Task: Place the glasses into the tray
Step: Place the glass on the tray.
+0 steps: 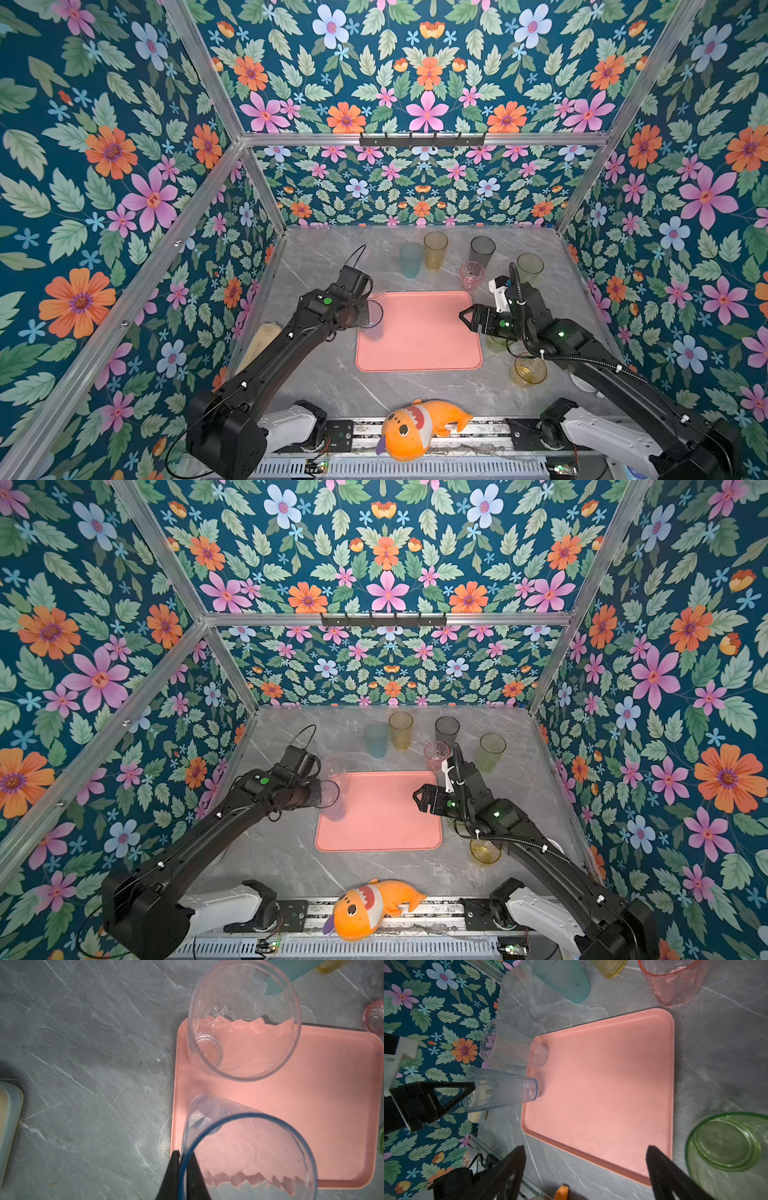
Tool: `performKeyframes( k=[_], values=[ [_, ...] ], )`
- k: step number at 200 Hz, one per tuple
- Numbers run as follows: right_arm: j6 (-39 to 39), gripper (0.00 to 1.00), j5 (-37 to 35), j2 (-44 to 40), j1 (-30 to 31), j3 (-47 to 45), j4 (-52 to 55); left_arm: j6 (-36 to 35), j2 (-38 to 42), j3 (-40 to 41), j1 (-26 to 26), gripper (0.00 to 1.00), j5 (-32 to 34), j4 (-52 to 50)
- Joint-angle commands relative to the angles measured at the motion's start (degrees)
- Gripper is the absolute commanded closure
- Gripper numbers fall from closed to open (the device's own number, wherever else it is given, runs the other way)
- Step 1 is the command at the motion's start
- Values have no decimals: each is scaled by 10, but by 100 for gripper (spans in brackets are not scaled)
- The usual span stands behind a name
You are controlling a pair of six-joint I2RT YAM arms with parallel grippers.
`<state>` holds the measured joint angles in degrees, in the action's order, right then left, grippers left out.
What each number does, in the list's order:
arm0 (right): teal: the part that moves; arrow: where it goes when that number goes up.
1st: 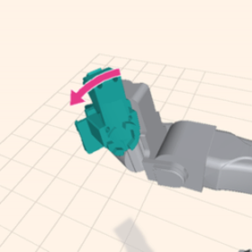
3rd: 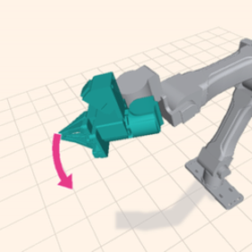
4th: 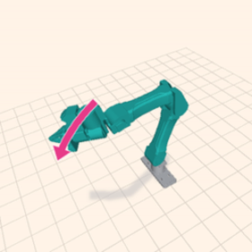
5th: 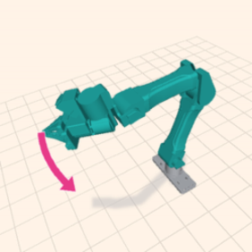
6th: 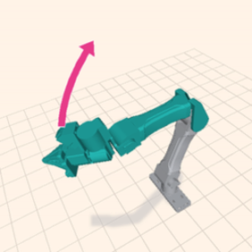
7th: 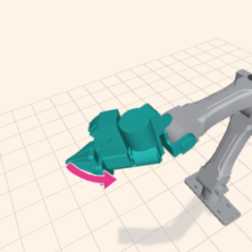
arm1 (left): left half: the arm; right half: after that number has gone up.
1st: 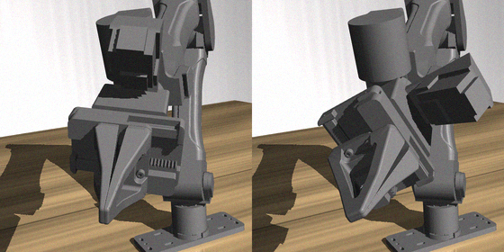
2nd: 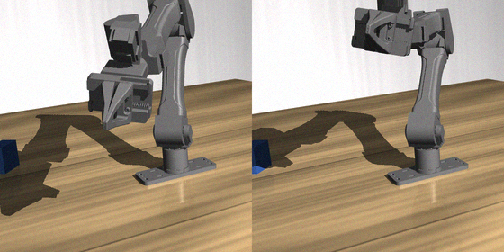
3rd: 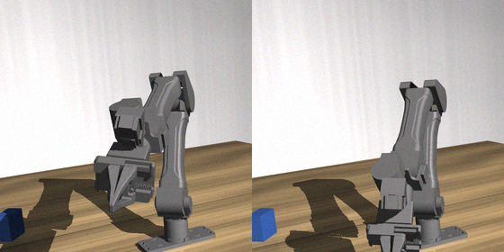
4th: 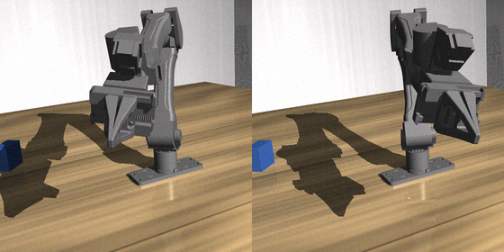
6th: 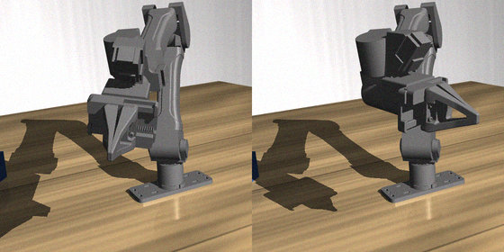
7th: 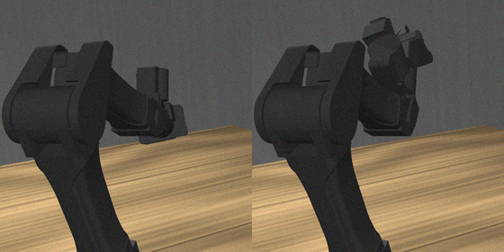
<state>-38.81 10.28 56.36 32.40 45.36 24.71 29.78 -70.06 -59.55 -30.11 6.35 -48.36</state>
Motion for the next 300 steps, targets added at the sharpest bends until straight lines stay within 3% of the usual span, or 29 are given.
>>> performKeyframes(
  k=[1, 135, 300],
  values=[
    [2, 8, -6, -5, 0, 6, 9, 2, -7, -5, -3, 100, 14, 12],
    [3, 8, -9, -9, 0, -1, 10, 3, -40, -4, -6, 99, 21, 15],
    [0, 8, -8, -21, 0, -9, 10, 3, -39, -14, -6, 73, 31, 5]
  ],
)
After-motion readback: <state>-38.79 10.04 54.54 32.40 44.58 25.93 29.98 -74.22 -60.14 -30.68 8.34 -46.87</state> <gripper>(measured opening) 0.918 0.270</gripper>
